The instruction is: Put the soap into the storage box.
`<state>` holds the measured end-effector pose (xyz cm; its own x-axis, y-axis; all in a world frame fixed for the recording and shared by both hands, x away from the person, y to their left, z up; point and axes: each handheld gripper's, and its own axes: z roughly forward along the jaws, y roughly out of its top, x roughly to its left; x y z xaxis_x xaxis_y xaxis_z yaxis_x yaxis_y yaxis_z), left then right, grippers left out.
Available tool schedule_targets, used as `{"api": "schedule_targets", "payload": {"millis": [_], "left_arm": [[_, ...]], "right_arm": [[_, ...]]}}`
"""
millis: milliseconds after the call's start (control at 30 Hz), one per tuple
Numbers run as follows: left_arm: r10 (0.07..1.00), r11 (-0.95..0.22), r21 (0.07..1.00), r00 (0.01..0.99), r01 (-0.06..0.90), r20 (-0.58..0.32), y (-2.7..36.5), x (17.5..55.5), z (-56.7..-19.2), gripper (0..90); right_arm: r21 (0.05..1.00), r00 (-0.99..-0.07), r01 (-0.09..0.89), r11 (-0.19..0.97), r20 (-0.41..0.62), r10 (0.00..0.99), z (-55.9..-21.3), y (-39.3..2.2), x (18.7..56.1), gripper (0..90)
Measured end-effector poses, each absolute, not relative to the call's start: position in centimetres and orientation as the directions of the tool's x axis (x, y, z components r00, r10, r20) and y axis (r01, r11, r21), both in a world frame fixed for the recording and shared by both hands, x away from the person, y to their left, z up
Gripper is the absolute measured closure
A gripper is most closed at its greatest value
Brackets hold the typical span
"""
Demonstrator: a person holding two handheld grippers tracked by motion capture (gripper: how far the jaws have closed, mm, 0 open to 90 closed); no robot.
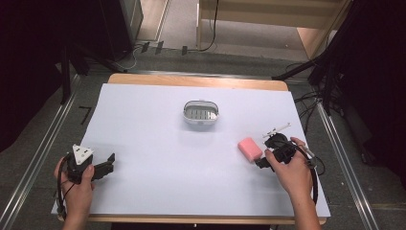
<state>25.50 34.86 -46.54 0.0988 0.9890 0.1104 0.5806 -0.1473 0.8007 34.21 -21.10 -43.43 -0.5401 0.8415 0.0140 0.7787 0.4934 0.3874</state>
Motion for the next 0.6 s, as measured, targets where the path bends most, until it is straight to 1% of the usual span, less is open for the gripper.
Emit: {"api": "schedule_targets", "payload": {"millis": [367,600], "left_arm": [[0.989,-0.147,0.800,0.099,0.581,0.109,34.9,25.5,-46.5,13.7],[0.990,-0.142,0.802,0.098,0.581,0.105,34.9,25.5,-46.5,13.6]], "right_arm": [[0.378,-0.537,0.788,0.486,0.036,0.843,-43.3,-19.6,35.4,10.9],[0.354,-0.517,0.810,0.467,0.056,0.854,-43.5,-18.5,36.4,14.2]]}}
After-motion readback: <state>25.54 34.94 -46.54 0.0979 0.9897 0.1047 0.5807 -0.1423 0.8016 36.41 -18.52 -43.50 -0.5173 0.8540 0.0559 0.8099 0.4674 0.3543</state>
